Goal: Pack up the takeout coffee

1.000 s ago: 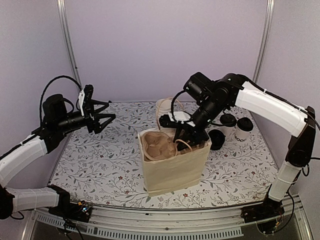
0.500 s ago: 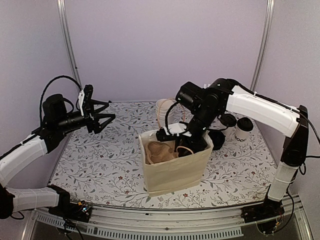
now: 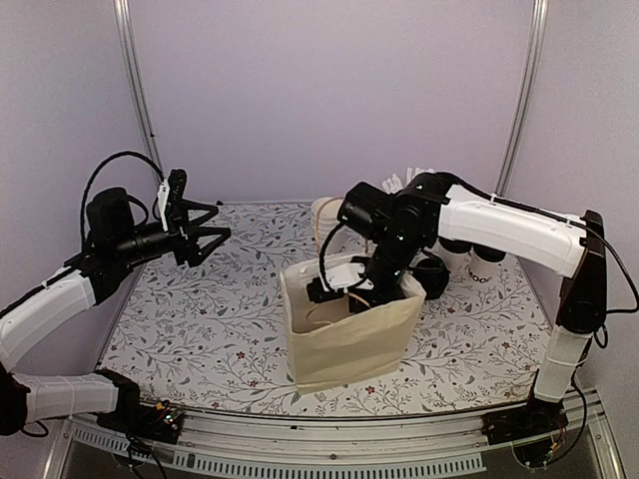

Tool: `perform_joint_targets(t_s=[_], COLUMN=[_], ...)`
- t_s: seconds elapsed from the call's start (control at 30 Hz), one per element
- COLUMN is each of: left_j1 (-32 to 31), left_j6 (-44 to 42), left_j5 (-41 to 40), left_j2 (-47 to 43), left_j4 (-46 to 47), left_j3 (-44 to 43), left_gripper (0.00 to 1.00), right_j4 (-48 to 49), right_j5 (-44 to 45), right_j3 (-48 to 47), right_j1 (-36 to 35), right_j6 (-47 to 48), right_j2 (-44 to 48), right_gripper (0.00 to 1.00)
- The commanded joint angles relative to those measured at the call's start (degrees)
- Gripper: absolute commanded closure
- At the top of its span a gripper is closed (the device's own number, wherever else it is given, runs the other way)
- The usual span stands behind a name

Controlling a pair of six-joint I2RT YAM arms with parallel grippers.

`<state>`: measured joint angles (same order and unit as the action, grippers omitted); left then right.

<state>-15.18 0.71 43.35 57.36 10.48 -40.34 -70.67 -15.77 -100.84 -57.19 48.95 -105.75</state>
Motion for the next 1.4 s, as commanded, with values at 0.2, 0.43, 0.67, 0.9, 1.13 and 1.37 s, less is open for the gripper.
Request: perform_joint_targets(t_s=[0.2,0.43,0.67,0.9,1.13,1.37], left_j1=[0.70,0.69,0.68,0.68,-0.14,-13.22], left_j6=[0.70,0.95,1.13,1.52,4.98,-0.37], left_j5=[1.30,1.73,1.83,2.02,3.02,-6.21], left_j2=[-0.06,0.51,0.79,1.55,5.11,10.30], left_j4=[1.47,1.64,1.74,1.66,-1.08,-16.15], left_j3=[0.43,0.35,0.33,0.09,-3.26,-16.87], left_gripper=[0.15,0.15,0.15,0.15,0.11,0.09], right_j4=[8.23,10.38,9.77,6.86,4.13,2.41], right_j5=[7.32,6.93,6.58,5.01,4.08,4.58], right_j3=[8.66,10.68,9.24,4.86,-0.99,-6.38], right_j1=[-1.08,-1.43,-1.52,-1.52,-1.52,-1.57], right_j6=[-2.48,-3.04,-3.40,-4.77,-6.11,-5.66], right_j2=[-2.51,-4.12,-3.45,-1.89,-0.57,1.17], right_gripper=[0.66,0.66,0.52,0.37,0.18,0.12])
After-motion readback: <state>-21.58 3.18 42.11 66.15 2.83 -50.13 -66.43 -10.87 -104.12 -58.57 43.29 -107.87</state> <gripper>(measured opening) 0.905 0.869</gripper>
